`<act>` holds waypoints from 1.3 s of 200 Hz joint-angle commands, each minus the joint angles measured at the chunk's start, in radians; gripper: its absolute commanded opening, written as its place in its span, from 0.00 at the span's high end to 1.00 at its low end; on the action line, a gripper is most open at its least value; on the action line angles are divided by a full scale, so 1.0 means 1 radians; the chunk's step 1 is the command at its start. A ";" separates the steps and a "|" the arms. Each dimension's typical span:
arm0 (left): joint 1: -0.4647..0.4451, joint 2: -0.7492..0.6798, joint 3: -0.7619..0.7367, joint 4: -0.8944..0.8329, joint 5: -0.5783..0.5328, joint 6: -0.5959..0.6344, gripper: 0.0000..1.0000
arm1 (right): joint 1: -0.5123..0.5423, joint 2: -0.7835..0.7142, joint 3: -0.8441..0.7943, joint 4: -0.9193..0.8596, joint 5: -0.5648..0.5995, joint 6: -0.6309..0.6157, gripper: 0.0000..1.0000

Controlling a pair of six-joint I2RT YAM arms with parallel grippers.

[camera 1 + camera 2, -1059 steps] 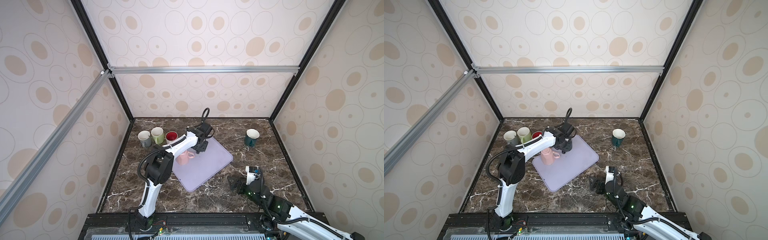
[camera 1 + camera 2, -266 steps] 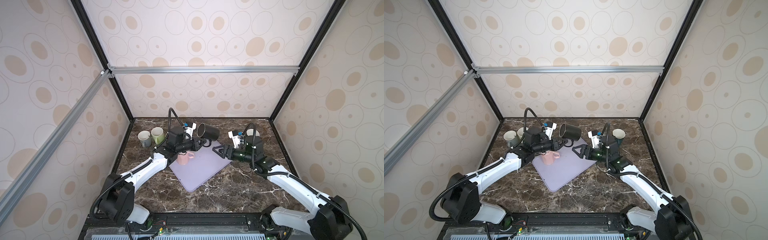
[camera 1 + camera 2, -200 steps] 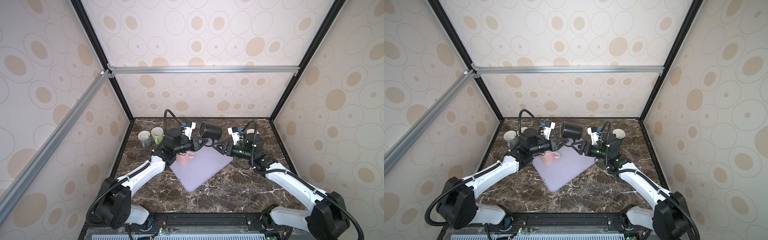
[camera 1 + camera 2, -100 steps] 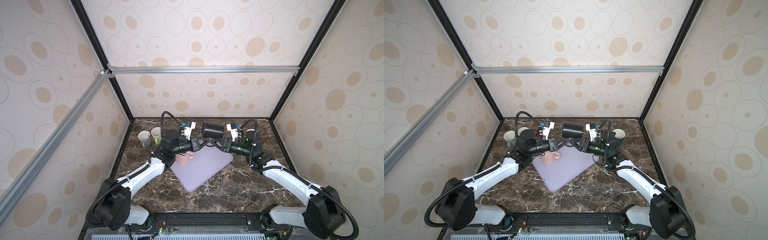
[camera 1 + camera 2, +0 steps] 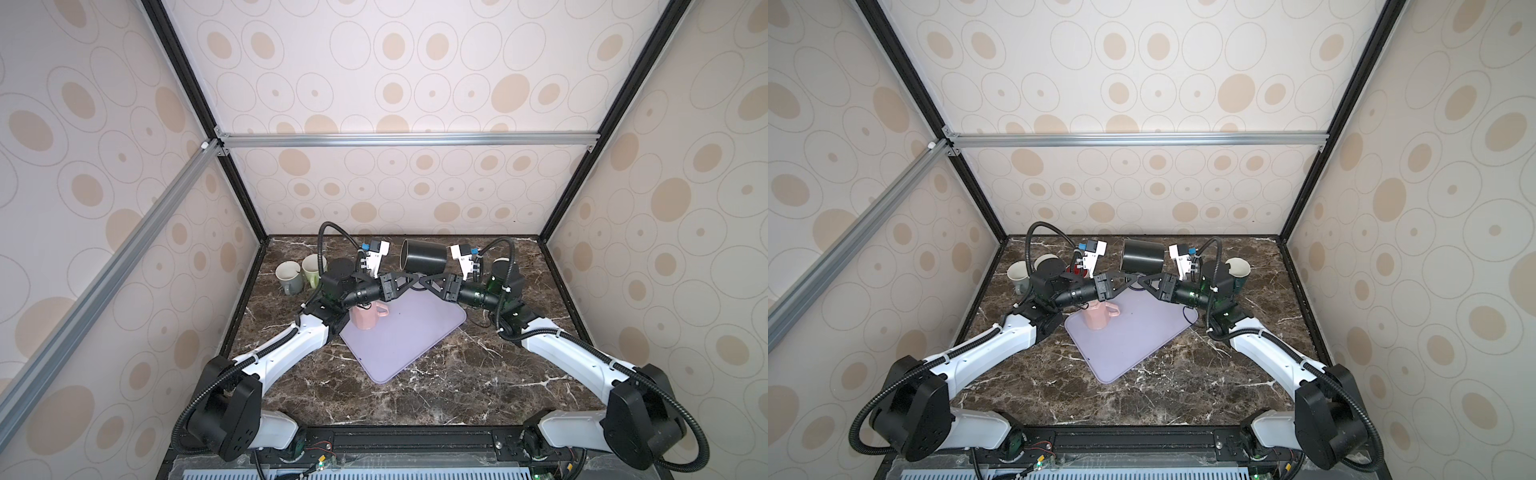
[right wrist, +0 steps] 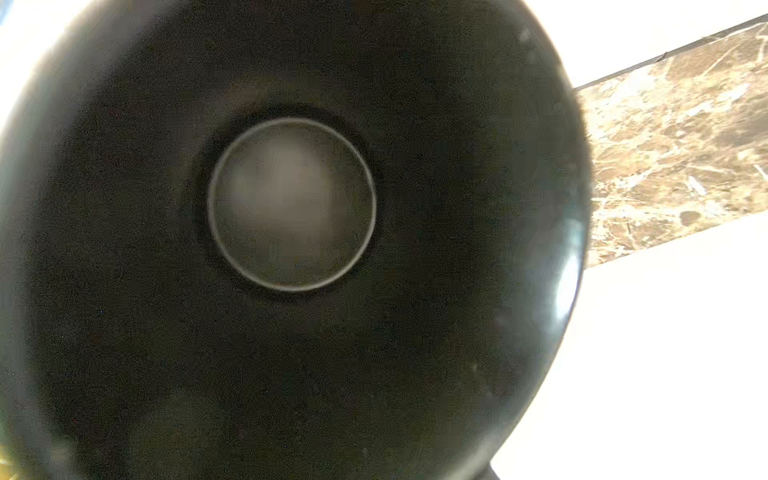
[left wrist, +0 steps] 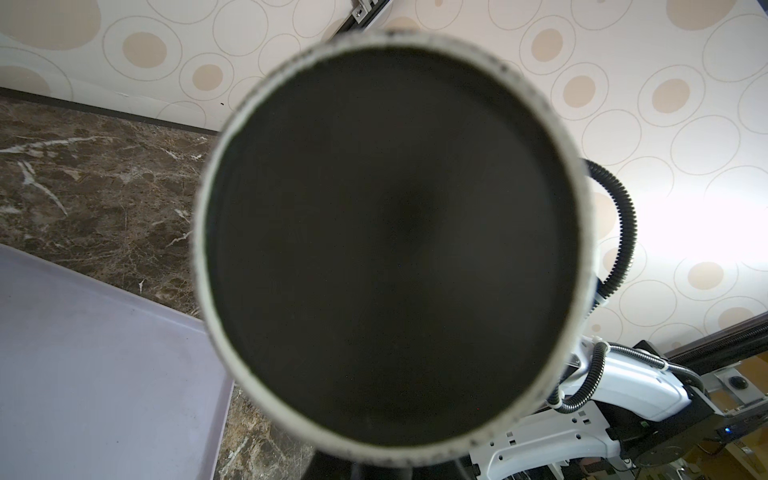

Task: Turn the mug right side up
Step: 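Grasp the black mug's body with the right gripper, then rotate the black mug upright between grippers, then open the left gripper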

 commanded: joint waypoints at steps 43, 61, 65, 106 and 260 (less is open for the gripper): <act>-0.002 -0.005 0.019 0.091 0.056 -0.005 1.00 | -0.005 0.009 0.030 0.133 -0.028 0.024 0.92; -0.002 -0.007 0.025 0.050 0.035 0.025 1.00 | -0.005 -0.003 0.026 0.125 -0.022 0.017 1.00; -0.002 -0.008 0.027 0.038 0.029 0.031 1.00 | -0.005 -0.006 0.025 0.120 -0.017 0.015 1.00; -0.002 -0.009 0.029 0.021 0.011 0.043 1.00 | -0.005 -0.036 0.011 0.089 0.011 0.001 1.00; -0.001 -0.045 0.003 -0.050 -0.073 0.083 0.02 | -0.005 -0.138 -0.047 -0.025 0.159 -0.035 1.00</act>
